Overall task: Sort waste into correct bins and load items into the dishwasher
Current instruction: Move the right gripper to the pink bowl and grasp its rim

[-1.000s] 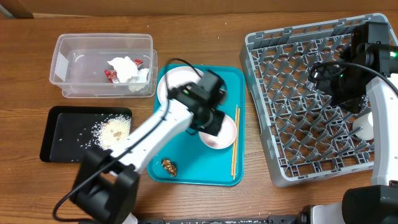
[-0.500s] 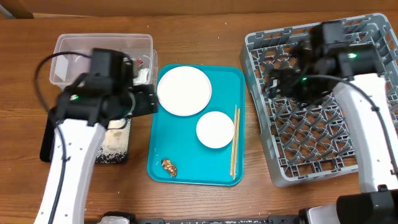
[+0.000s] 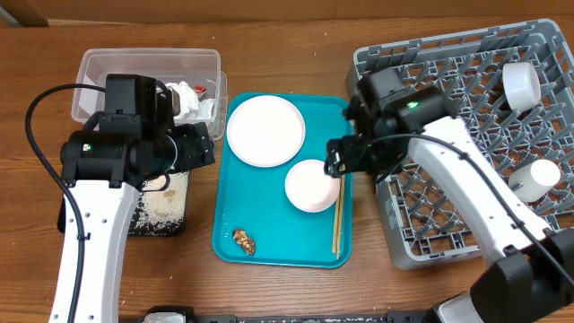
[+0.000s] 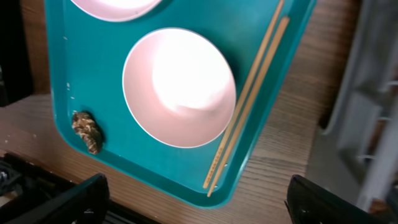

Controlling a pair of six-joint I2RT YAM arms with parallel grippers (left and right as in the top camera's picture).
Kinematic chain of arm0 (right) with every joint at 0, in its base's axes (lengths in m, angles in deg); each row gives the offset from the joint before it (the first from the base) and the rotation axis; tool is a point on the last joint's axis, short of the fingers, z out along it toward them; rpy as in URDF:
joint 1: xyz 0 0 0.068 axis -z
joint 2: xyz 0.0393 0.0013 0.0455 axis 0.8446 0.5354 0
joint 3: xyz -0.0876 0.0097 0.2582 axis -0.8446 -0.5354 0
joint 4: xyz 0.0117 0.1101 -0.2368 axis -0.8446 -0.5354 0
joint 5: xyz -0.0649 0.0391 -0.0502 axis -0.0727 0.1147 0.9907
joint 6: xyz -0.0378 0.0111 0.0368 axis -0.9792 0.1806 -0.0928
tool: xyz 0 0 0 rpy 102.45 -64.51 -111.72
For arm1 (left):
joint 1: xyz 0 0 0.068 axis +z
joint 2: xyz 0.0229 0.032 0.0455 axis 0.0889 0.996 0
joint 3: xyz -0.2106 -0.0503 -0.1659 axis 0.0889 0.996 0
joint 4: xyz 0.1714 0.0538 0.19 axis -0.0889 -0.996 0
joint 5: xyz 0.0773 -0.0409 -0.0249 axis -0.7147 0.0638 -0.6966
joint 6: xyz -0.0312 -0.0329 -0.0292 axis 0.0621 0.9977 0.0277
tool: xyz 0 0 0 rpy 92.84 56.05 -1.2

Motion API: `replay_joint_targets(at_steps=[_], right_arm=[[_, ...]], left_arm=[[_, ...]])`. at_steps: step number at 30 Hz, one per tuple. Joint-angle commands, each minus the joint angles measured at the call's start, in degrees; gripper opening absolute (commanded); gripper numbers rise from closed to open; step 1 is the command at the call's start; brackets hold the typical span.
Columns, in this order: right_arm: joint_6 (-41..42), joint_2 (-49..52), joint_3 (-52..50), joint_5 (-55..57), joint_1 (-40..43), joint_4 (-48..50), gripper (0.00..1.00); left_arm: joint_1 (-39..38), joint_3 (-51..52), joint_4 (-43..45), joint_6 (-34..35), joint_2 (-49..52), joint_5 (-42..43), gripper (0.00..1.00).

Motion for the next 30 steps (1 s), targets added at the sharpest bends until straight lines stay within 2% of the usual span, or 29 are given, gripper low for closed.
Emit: replay_joint_targets(at_steps=[1,4,9,12,13,27,30], right_arm=[[3.4,2.4,-3.9,0.7,-1.9,3.1,0.88],[7.5,4.3,-7.3,2.8,-2.7,6.7,0.82],[8.3,6.8,-10.4,2.9,-2.8,12.0,0.7],[9.2,7.3,-11.9,2.9,-2.8,14.3,0.55],[9.2,7.3,-12.1,2.9,-2.8,14.9,0.46],[12.1,7.3,-16.9,2.9,-2.8,19.9,0.4],[12.1,7.3,-16.9,2.9,-2.8,20.7,0.27]], left_arm=[[0.3,-1.0,0.0,0.2,-0.2,-0.3,0.81],[0.3,-1.0,-0.1,0.2,-0.2,-0.3,0.81],[0.3,-1.0,0.0,0.2,-0.2,-0.3,0.81],[0.3,-1.0,-0.1,0.1,-0.1,-0.3,0.81],[0.3,-1.0,-0.1,0.2,-0.1,-0.3,0.82],[0.3,-1.0,-0.2,0.2,-0.1,-0.3,0.82],[0.3,-1.0,-0.2,0.2,-0.1,-0.3,0.82]])
